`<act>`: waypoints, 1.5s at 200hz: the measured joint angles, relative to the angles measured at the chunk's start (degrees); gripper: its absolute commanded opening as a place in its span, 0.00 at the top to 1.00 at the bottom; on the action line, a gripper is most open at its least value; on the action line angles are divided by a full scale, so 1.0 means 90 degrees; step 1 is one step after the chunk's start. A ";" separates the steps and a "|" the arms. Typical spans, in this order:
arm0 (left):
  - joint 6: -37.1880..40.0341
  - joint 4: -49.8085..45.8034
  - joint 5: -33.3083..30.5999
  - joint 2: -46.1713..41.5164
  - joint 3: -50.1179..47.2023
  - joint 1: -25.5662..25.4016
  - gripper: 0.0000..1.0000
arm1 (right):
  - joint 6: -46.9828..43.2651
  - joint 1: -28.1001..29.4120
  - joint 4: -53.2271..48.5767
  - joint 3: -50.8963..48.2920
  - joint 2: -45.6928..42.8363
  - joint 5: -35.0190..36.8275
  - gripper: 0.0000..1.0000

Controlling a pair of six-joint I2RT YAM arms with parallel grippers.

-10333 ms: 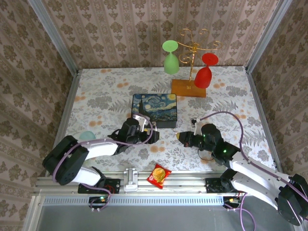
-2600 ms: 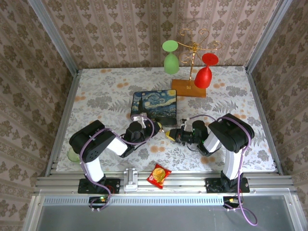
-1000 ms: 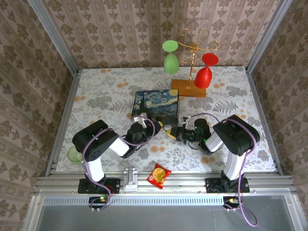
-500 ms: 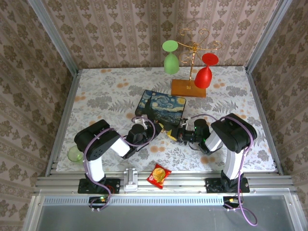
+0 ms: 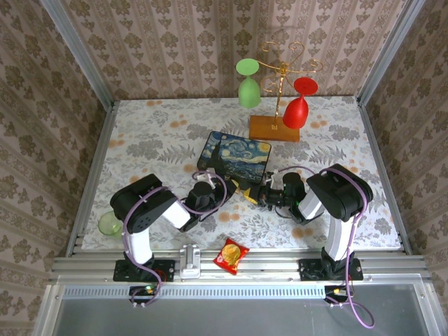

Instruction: Unlock the padlock with the key

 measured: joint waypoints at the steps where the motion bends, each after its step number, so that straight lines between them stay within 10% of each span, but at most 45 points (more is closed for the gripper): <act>1: 0.0000 0.0002 0.0002 0.0000 0.0000 0.0000 1.00 | -0.0002 0.0000 0.0000 0.0000 -0.0002 0.0000 1.00; 251: 0.0204 0.0197 -0.0721 0.0486 0.0206 -0.0376 0.99 | -0.0432 0.0512 -0.0401 -0.0185 -0.0262 0.1321 1.00; 300: 0.0299 0.0146 -0.0850 0.0386 0.0228 -0.0498 1.00 | -0.1634 0.1185 -0.2538 -0.0119 -0.1647 0.2943 1.00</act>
